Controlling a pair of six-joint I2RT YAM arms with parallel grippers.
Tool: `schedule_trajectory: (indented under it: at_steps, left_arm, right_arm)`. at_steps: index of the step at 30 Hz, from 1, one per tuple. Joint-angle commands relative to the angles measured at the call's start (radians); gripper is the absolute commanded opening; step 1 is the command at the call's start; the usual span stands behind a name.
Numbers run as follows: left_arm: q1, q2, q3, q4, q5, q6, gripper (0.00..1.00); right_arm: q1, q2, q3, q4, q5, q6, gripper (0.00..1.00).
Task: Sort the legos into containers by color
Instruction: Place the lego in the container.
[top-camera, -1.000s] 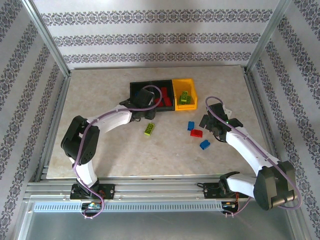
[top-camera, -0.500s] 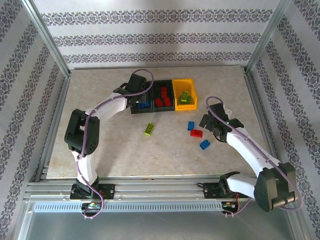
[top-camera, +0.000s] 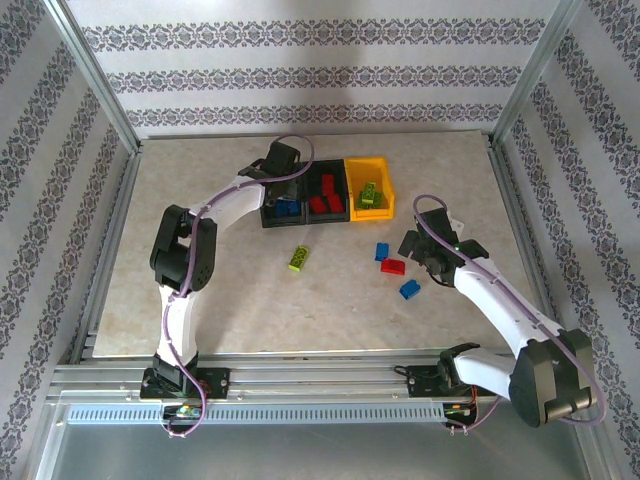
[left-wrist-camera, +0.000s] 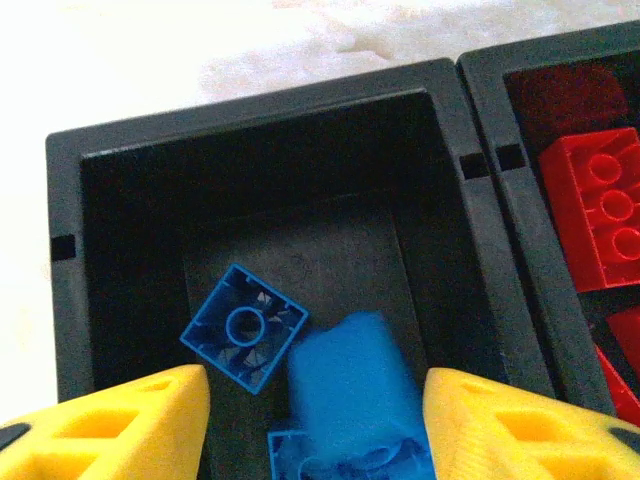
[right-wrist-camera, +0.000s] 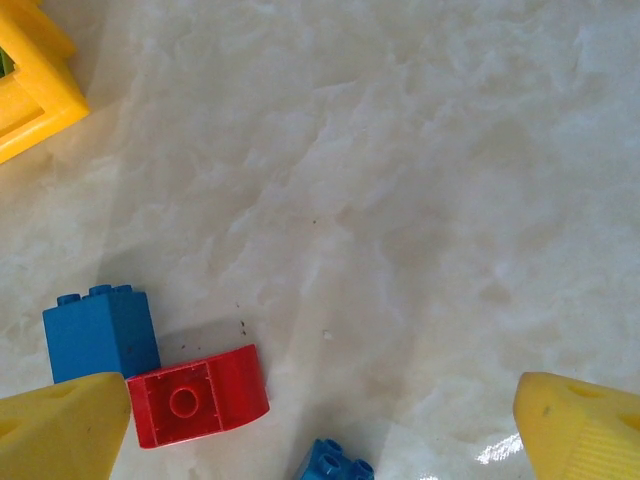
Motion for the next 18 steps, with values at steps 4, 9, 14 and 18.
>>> schedule_trajectory:
  at_steps: [4,9,14,18]
  left_arm:
    - [0.010,-0.010,0.023,-0.040,0.006,-0.001,0.62]
    - [0.009,-0.064,-0.009,-0.030,0.031,-0.021,0.62]
    - [0.007,-0.138,-0.058,-0.007,0.065,-0.049,0.63]
    - [-0.010,-0.201,-0.122,0.039,0.124,-0.076,0.63]
  right_arm:
    - [-0.008,-0.029,-0.018,0.001,0.002,0.001,0.99]
    - [-0.008,-0.028,-0.012,0.002,0.000,0.001,0.98]
    - [-0.008,-0.023,-0.008,-0.001,0.004,0.003,0.98]
    - [-0.008,-0.021,-0.009,-0.003,0.010,0.007,0.98]
